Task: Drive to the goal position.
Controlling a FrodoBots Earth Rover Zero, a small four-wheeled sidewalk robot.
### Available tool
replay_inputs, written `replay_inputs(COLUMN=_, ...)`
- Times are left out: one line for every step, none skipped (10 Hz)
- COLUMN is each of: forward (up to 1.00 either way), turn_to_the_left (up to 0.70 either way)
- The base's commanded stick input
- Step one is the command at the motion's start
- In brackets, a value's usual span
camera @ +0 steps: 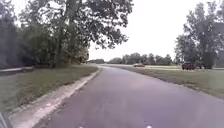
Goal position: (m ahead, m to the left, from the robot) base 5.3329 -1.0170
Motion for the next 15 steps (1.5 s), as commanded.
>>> replay_inputs(forward=0.7, turn_to_the_left=0.0)
replay_inputs(forward=0.7, turn_to_the_left=0.0)
replay_inputs(forward=0.7, turn_to_the_left=0.0)
replay_inputs(forward=0.7, turn_to_the_left=0.0)
replay_inputs(forward=0.7, turn_to_the_left=0.0)
replay_inputs(forward=0.7, turn_to_the_left=0.0)
replay_inputs(forward=0.7, turn_to_the_left=0.0)
replay_inputs(forward=0.7, turn_to_the_left=0.0)
replay_inputs(forward=0.7, turn_to_the_left=0.0)
replay_inputs(forward=0.7, turn_to_the_left=0.0)
replay_inputs(forward=0.7, turn_to_the_left=0.0)
replay_inputs(forward=0.7, turn_to_the_left=0.0)
replay_inputs(forward=0.7, turn_to_the_left=0.0)
replay_inputs(forward=0.7, turn_to_the_left=0.0)
replay_inputs(forward=0.7, turn_to_the_left=0.0)
